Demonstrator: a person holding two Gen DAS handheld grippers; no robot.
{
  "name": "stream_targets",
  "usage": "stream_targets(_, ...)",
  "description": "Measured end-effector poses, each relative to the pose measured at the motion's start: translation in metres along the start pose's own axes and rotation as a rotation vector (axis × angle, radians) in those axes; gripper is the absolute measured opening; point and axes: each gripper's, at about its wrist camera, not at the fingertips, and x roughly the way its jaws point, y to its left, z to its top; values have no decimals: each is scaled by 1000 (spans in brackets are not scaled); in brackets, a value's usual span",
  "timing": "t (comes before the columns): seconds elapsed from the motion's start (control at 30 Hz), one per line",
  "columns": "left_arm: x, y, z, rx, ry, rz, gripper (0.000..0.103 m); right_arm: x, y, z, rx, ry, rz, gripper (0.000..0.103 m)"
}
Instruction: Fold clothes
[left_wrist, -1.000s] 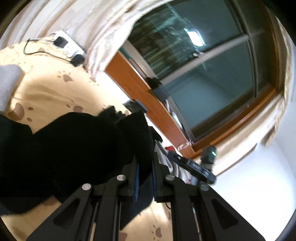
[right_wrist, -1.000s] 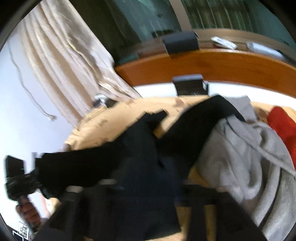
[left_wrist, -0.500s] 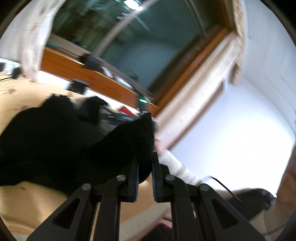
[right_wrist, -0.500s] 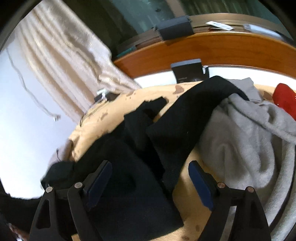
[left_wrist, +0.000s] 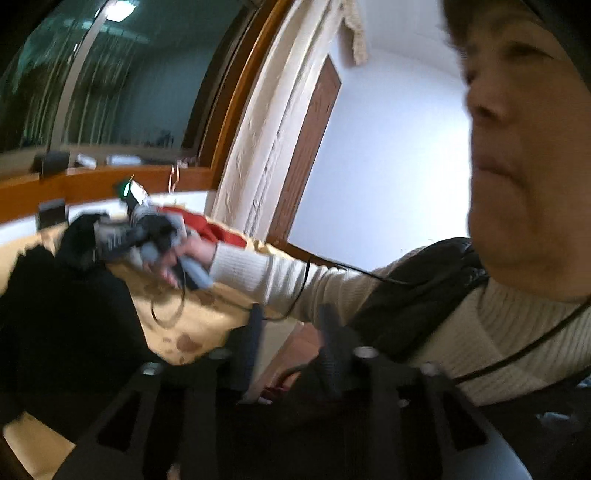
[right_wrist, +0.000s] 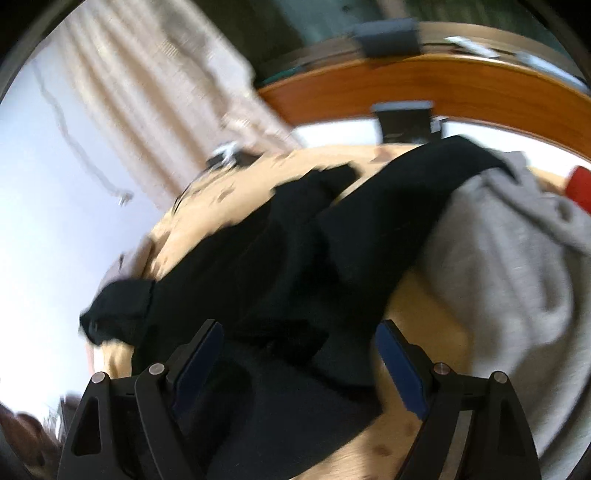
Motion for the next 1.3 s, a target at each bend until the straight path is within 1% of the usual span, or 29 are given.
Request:
stream_targets(0.03, -1, 2, 2, 2, -14, 18, 65, 6, 7, -3, -27, 24, 5, 87)
stream_targets(0.1, -3, 12, 4, -25, -32, 48, 67, 23, 23, -12, -97, 100, -24, 87)
stream_targets(0.13, -4, 17, 5, -39, -41, 62, 68, 31, 30, -18, -131, 133, -53, 87)
stream_targets(0.17, -6, 24, 5, -60, -49, 78, 68, 35, 33, -22, -154, 152, -63, 87)
stream_targets(0.23, -5, 50, 2, -132, -57, 145, 72, 44, 36, -32, -188, 199, -55, 87)
stream_targets(0.27, -5, 63, 0, -169, -61, 179, 72, 46, 36, -36, -194, 222, -37, 87)
stream_targets(0.33, -5, 94, -4, -255, -67, 244, 73, 37, 39, -47, -239, 249, 1, 87)
stream_targets(0.4, -9, 125, -13, -350, -80, 267, 73, 25, 40, -57, -278, 283, 45, 87)
stream_targets(0.43, -11, 140, -17, -397, -87, 277, 73, 19, 40, -65, -300, 295, 40, 87)
stream_targets(0.47, -11, 152, -21, -434, -98, 279, 73, 12, 40, -72, -320, 306, 35, 87)
stream_targets(0.57, -10, 192, -33, -553, -138, 267, 73, -5, 35, -82, -314, 305, 6, 87)
stream_targets(0.63, -9, 221, -43, -648, -169, 235, 73, -12, 33, -85, -305, 300, -9, 87)
stream_targets(0.7, -4, 240, -49, -727, -197, 213, 73, -16, 36, -87, -322, 305, -37, 87)
stream_targets(0.77, -7, 250, -58, -780, -216, 208, 74, -17, 41, -88, -349, 308, -64, 87)
stream_targets(0.87, -10, 259, -67, -809, -229, 213, 75, -21, 48, -81, -362, 287, -85, 87)
stream_targets(0.97, -10, 262, -70, -807, -221, 249, 78, -26, 54, -58, -311, 219, -69, 87)
stream_targets(1.03, -10, 264, -71, -802, -213, 275, 78, -23, 54, -34, -221, 160, -69, 87)
stream_targets(1.1, -9, 265, -70, -802, -210, 288, 78, -15, 50, -14, -114, 117, -88, 87)
stream_targets(1.17, -7, 266, -69, -802, -207, 304, 78, -4, 45, -2, -69, 96, -149, 88)
stream_targets(1.2, -6, 268, -69, -803, -203, 314, 78, 8, 47, 5, -75, 97, -206, 88)
stream_targets(1.23, -5, 268, -68, -804, -200, 324, 78, 18, 49, 8, -88, 102, -244, 88)
stream_targets(1.3, -3, 269, -68, -805, -191, 340, 78, 47, 63, 10, -133, 124, -299, 87)
